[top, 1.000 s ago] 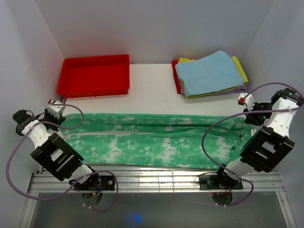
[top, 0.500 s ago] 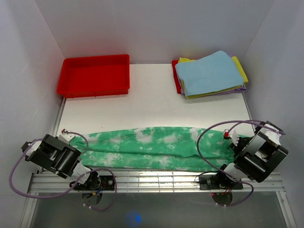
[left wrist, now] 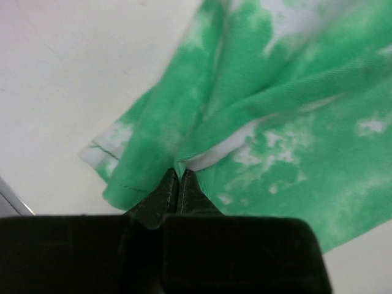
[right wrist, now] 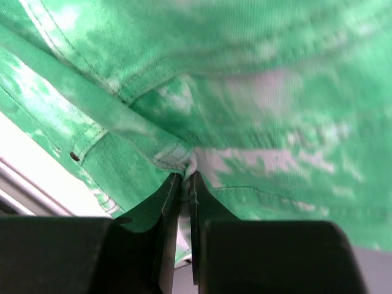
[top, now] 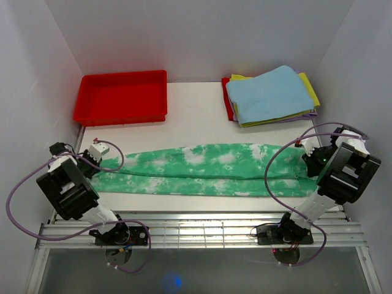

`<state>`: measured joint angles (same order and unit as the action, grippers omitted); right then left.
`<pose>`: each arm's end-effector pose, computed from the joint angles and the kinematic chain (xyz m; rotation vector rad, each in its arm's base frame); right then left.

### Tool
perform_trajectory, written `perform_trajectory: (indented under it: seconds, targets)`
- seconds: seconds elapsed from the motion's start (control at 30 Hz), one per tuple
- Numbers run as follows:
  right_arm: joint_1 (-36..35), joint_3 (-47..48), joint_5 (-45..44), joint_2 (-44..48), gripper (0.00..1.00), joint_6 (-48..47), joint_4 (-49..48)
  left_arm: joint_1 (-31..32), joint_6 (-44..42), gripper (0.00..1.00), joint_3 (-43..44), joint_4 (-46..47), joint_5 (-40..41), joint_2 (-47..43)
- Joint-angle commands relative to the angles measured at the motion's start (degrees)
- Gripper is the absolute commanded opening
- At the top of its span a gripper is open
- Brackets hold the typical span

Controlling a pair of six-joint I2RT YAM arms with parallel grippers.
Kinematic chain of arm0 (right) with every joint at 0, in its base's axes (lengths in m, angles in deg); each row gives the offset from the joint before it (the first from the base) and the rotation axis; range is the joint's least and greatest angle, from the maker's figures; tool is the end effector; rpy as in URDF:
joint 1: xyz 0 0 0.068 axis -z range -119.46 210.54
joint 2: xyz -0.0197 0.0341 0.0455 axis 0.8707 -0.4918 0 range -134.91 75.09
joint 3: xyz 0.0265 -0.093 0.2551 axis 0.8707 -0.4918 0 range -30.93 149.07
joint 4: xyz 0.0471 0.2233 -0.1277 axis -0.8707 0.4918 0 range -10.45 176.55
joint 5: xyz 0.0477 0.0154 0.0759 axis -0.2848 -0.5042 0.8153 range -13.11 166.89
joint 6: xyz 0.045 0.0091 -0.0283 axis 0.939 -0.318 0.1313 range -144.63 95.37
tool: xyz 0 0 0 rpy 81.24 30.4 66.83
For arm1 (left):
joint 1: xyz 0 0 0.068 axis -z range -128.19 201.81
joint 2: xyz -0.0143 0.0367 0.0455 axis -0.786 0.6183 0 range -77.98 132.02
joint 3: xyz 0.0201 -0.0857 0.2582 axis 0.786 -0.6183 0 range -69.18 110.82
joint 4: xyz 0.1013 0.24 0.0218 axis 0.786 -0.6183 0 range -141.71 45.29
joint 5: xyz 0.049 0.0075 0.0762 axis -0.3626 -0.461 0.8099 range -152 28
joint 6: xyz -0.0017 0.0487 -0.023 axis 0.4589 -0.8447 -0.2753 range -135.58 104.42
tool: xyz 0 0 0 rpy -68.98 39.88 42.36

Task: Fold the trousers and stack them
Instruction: Fold the trousers

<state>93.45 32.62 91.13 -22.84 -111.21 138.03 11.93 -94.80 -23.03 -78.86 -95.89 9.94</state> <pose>0.2458 -0.1487 0.1777 -1.3198 2.6291 0.2488 0.2109 0.1505 0.1584 0.9337 2.3309 -0.1201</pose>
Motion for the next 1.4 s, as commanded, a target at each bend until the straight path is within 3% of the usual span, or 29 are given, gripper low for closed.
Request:
perform_trajectory:
  seconds: [0.0, 0.17, 0.37, 0.43, 0.57, 0.7, 0.8, 0.93, 1.03, 1.13, 1.27, 1.3, 1.37]
  targets:
    - [-0.5, 7.2, 3.0, -0.9, 0.08, 3.0, -2.8, 0.7, 7.8, 0.0, 7.2, 0.9, -0.6, 2.5]
    - [0.8, 16.4, 6.1, -0.1, 0.08, 1.6, 3.7, 0.9, 15.2, 0.0, 22.4, -1.8, -4.9, 4.1]
    - [5.3, 27.6, 11.3, 1.4, 0.08, -5.0, 16.4, -0.8, 18.4, 0.0, 31.8, -2.9, -11.0, 0.7]
    - [6.5, 23.0, 9.1, 3.9, 0.08, -9.6, 15.4, -1.8, 15.0, 0.0, 27.4, -3.8, -12.8, -2.4]
    - [7.2, 0.5, 2.8, 12.0, 0.08, -16.0, 7.6, -7.3, 1.9, 0.0, 15.9, -7.4, -13.0, -8.5]
    - [8.8, -12.9, -4.4, 14.3, 0.08, -20.0, -1.2, -14.4, -13.7, 0.0, 9.1, -15.8, -10.9, -6.7]
    - [9.5, -16.0, -5.7, 12.0, 0.08, -18.4, -6.8, -16.2, -14.9, 0.0, 1.4, -6.0, -3.5, -3.1]
    - [9.2, -12.7, -5.0, 6.8, 0.08, -13.2, -7.9, -16.2, -13.9, 0.0, -3.9, -0.1, -0.4, -0.3]
    - [9.2, -9.2, -4.4, 4.4, 0.08, -10.9, -5.6, -16.2, -13.6, 0.0, -4.2, 0.5, -0.1, 0.3]
    - [9.2, -8.3, -3.5, 4.8, 0.08, -11.1, -4.3, -16.2, -15.3, 0.0, -0.9, -5.5, -1.3, 0.7]
    - [9.1, -7.1, -3.0, 5.0, 0.08, -11.1, -2.5, -16.1, -16.4, 0.28, 6.0, -16.3, -5.3, -0.1]
    - [9.1, -6.9, -3.1, 5.0, 0.08, -11.1, -2.3, -16.2, -16.8, 0.47, 7.5, -18.3, -6.0, -1.0]
    - [9.0, -6.8, -3.3, 5.3, 0.08, -11.0, -1.7, -16.2, -16.3, 0.54, 11.8, -23.3, -7.1, -1.9]
